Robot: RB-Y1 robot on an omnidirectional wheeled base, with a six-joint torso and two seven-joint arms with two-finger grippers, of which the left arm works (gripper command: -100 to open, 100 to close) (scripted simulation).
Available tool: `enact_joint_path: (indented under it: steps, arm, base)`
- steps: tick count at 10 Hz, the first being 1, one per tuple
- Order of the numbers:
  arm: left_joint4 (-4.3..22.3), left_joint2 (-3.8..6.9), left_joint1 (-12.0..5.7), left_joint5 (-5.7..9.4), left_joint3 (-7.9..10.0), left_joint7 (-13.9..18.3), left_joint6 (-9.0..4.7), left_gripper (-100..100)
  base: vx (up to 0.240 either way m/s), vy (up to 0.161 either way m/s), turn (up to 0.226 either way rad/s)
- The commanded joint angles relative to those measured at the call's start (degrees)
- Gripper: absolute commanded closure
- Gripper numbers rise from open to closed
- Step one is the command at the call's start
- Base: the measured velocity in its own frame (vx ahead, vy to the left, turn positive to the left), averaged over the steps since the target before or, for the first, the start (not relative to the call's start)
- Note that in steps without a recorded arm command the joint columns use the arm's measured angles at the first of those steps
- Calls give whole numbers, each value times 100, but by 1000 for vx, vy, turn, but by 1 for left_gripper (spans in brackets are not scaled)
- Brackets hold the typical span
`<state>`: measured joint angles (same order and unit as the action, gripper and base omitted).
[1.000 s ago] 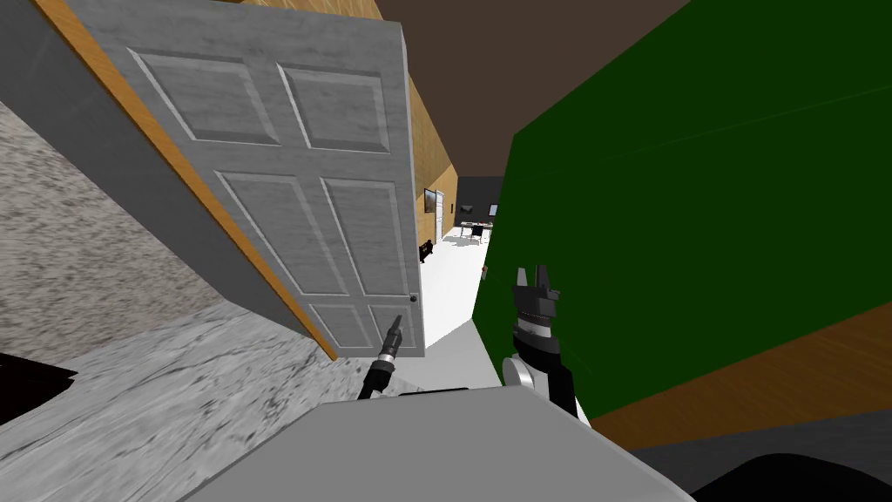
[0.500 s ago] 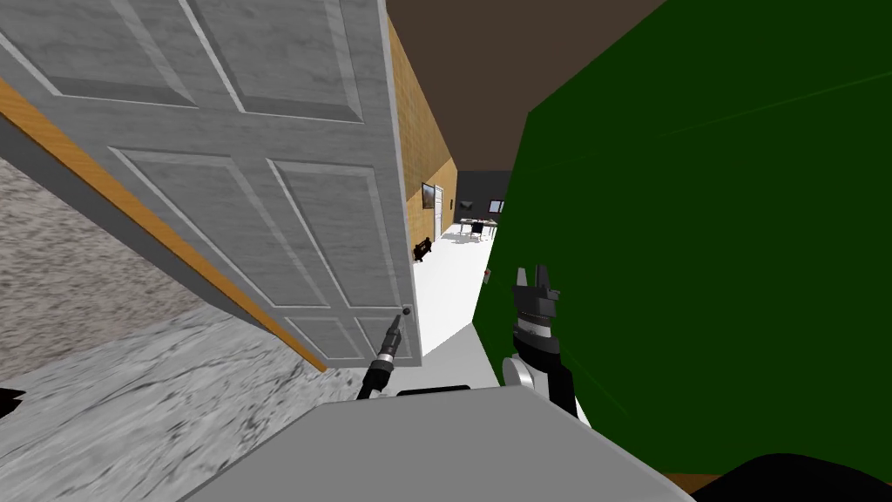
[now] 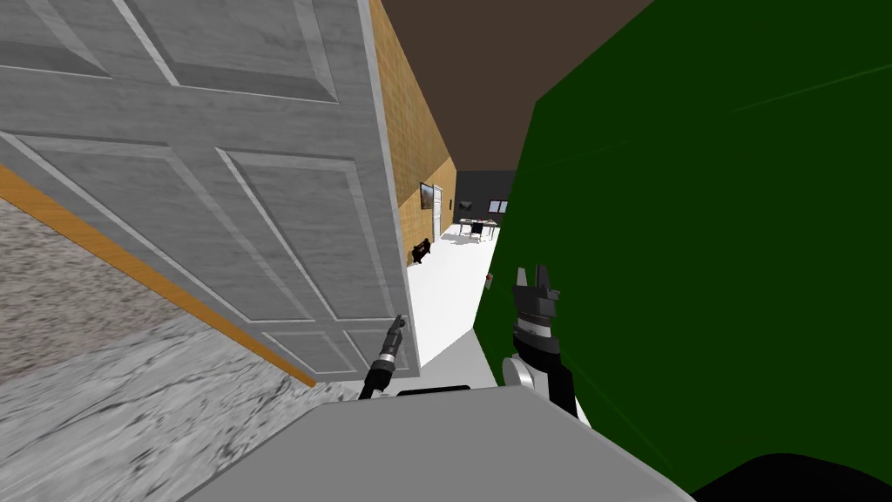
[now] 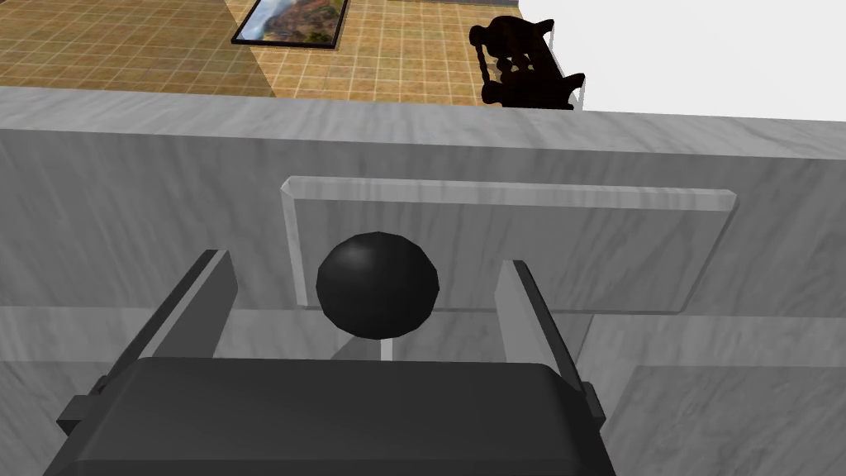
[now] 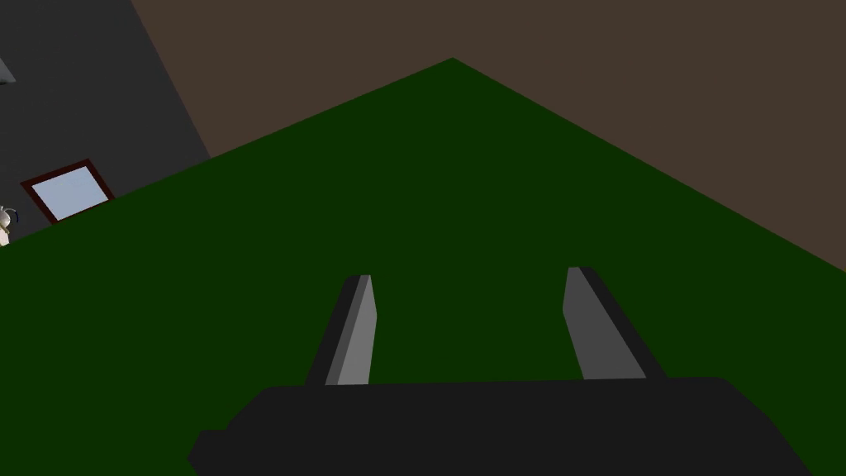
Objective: Push the door open
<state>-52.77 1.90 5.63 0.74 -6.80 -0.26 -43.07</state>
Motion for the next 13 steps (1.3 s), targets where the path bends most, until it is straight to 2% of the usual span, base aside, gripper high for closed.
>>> enact_joint_path:
  steps: [1, 6, 7, 12, 13]
  arm:
    - [-2, 5, -5, 0, 2, 0, 7, 100]
    - [-2, 5, -5, 0, 2, 0, 7, 100]
    - [21, 73, -13, 37, 69, -42, 21, 100]
    - [61, 218, -71, 178, 321, -188, 21, 100]
    - [85, 153, -74, 174, 271, -187, 22, -100]
  base:
    - [-16, -1, -6]
    - [-11, 1, -2]
    - [89, -15, 57]
    - [201, 0, 89]
    - [-21, -44, 99]
